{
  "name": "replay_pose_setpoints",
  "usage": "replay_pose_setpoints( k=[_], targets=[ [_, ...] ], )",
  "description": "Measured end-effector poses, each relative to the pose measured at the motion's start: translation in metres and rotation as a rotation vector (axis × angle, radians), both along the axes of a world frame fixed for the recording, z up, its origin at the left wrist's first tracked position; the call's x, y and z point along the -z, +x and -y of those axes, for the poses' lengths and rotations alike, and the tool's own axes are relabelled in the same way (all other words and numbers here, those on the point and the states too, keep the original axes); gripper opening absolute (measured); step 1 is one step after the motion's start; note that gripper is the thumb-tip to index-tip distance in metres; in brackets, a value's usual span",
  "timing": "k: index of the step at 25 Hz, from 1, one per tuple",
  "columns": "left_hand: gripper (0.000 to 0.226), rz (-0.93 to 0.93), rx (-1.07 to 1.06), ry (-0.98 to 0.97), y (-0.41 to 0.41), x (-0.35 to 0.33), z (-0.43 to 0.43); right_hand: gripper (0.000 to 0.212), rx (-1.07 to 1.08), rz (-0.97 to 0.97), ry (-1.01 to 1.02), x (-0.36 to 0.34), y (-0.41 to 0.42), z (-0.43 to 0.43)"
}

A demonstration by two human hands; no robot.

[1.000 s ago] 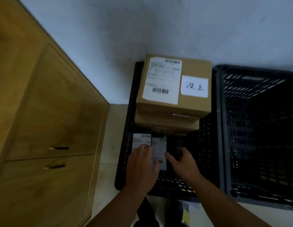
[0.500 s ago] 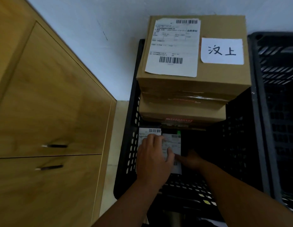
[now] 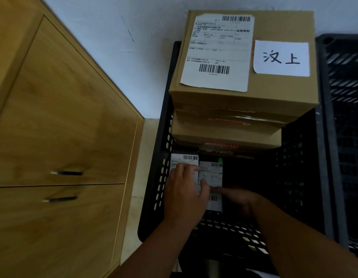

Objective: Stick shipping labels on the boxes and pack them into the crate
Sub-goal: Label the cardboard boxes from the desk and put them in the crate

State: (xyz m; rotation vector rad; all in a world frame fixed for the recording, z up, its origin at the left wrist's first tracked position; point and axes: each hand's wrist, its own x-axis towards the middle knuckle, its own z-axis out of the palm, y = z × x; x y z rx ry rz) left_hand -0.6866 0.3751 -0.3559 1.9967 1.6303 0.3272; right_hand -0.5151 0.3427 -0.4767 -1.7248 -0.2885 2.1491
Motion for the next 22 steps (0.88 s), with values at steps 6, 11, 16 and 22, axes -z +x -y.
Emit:
replay_pose_setpoints(
  k=[6,11,16,22],
  targets=[
    [0.025,0.036,0.001,0.025,-0.003,-0.003,0.001,0.053,0.044,-0.032,-0.077,0.01,-0.001,-0.004],
    [0.026,-0.002,0.005,0.003,-0.003,-0.001,0.001,0.06,0.002,-0.018,-0.071,0.005,0.006,-0.003],
    [0.023,0.002,0.029,0.038,-0.001,-0.027,0.009,0.059,0.106,0.238,-0.018,-0.028,0.008,0.003],
    [0.027,-0.079,0.049,-0.002,-0.004,-0.108,0.03,0.092,0.202,0.385,0.027,-0.132,0.021,0.03]
  ],
)
